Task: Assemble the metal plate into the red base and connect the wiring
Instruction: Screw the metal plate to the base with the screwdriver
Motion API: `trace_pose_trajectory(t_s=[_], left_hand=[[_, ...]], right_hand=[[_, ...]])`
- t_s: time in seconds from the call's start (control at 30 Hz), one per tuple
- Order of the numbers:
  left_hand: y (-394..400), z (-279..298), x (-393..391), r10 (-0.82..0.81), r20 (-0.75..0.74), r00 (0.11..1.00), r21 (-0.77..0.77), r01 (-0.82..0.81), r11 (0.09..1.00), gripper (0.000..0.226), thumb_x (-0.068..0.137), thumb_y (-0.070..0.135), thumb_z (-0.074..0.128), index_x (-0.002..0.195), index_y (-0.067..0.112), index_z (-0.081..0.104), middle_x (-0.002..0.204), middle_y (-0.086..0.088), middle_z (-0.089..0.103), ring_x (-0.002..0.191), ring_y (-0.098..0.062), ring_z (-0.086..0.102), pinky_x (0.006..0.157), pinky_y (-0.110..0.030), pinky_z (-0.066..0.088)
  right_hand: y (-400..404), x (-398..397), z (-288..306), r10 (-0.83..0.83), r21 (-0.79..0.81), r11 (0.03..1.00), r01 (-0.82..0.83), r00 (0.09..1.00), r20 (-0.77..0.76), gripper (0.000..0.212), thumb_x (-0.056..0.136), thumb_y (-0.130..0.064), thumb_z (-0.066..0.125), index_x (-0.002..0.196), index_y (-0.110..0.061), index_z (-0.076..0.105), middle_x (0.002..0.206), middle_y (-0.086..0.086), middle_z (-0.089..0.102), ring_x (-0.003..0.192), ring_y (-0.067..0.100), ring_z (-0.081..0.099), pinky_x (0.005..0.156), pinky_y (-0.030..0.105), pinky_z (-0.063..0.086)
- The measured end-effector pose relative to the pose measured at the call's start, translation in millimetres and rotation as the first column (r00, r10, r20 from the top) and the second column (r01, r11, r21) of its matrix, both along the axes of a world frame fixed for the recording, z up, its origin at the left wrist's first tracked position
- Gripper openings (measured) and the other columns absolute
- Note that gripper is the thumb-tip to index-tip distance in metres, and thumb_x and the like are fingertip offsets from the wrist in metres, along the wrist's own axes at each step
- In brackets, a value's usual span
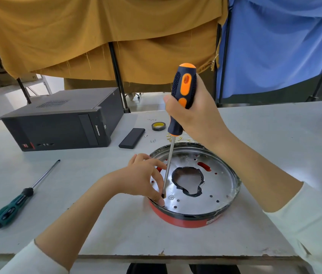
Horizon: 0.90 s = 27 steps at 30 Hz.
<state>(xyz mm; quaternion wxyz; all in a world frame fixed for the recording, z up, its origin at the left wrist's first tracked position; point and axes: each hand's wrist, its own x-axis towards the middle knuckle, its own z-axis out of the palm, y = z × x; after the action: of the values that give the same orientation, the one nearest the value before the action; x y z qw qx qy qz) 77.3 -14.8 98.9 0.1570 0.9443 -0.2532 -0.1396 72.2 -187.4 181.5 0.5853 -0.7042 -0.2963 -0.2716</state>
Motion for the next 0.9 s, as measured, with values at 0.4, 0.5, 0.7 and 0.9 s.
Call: trace_pose_trajectory(t_s=[0.4,0.5,0.7,0.9], left_hand=[[11,8,25,0.014,0.007,1.000,-0.190,-0.013,0.982,0.017,0.084,0.038,0.073,0.099,0.046,0.070,0.128,0.026,0.055,0.120,0.004,0.045,0.110,-0.031,0.032],[17,-20,22,0.276,0.036,0.961,-0.468,-0.228,0.854,0.040,0.089,0.042,0.066,0.127,0.043,0.052,0.131,0.024,0.051,0.122,0.000,0.045,0.105,-0.025,0.030],[14,-81,10,0.392,-0.303,0.868,-0.823,-0.446,0.352,0.044,0.099,0.031,0.053,0.140,0.037,0.039,0.143,0.012,0.047,0.126,-0.004,0.049,0.097,-0.021,0.039],[9,-95,12,0.243,-0.453,0.858,-0.841,-0.502,0.203,0.046,0.088,0.036,0.057,0.133,0.028,0.055,0.134,0.001,0.062,0.125,-0.020,0.057,0.108,-0.044,0.042]], right_hand=[[1,0,-5,0.013,-0.022,1.000,-0.013,1.000,0.000,0.026,0.088,-0.012,0.063,0.085,-0.027,0.041,0.066,-0.011,0.044,0.056,-0.003,0.048,0.055,0.009,0.041],[3,-2,-4,0.023,-0.040,0.999,-0.022,1.000,0.012,0.027,0.088,-0.014,0.063,0.085,-0.028,0.040,0.062,-0.018,0.046,0.056,-0.004,0.048,0.055,0.008,0.041],[7,-6,-3,0.063,-0.056,0.997,-0.061,0.998,0.023,0.024,0.086,-0.019,0.061,0.084,-0.026,0.039,0.060,-0.025,0.048,0.055,-0.003,0.045,0.055,0.009,0.040],[6,-4,-4,0.084,-0.079,0.993,-0.083,0.996,0.010,0.026,0.088,-0.017,0.063,0.087,-0.028,0.040,0.063,-0.026,0.050,0.057,-0.003,0.048,0.057,0.011,0.043]])
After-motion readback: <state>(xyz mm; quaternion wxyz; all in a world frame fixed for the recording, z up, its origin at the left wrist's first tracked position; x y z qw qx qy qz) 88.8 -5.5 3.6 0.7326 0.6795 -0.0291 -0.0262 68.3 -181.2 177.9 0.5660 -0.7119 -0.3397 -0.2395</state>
